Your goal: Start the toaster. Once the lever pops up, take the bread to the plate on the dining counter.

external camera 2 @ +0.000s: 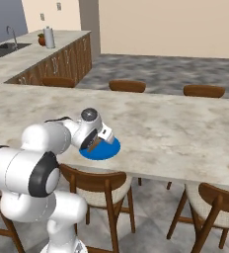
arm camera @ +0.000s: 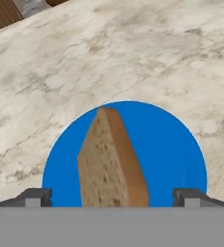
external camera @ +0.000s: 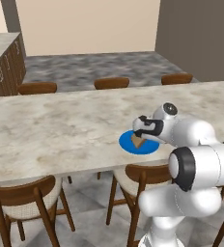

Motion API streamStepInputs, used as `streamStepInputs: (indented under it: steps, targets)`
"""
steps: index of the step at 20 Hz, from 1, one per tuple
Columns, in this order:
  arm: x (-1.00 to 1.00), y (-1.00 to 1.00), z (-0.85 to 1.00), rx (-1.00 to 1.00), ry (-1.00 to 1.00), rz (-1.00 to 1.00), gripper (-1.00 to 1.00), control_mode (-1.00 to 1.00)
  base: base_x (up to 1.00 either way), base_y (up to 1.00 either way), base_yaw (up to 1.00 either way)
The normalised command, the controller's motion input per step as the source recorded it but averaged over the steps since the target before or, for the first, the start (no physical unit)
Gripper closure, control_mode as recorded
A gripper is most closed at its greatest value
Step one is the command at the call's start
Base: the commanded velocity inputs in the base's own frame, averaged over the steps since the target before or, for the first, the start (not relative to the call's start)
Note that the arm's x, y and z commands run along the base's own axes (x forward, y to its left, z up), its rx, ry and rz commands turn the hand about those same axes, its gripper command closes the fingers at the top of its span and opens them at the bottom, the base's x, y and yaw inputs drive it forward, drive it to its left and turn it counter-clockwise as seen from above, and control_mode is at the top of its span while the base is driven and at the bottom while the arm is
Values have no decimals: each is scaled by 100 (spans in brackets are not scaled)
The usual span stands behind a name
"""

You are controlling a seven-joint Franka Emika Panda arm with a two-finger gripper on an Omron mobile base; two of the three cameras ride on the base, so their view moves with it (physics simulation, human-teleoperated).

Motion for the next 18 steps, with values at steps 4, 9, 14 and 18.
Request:
streamStepInputs:
  steps: [4, 9, 14, 18]
  targets:
    - [0, 0, 0, 0, 6, -9, -100, -100, 0, 0, 0]
    - [0, -3, 3, -2, 2, -5, -100, -100, 0, 0, 0]
    - [-24, -3, 11, -3, 5, 0, -100, -100, 0, 0, 0]
    - [-39, 0, 37, -8, 12, 3, -100, -100, 0, 0, 0]
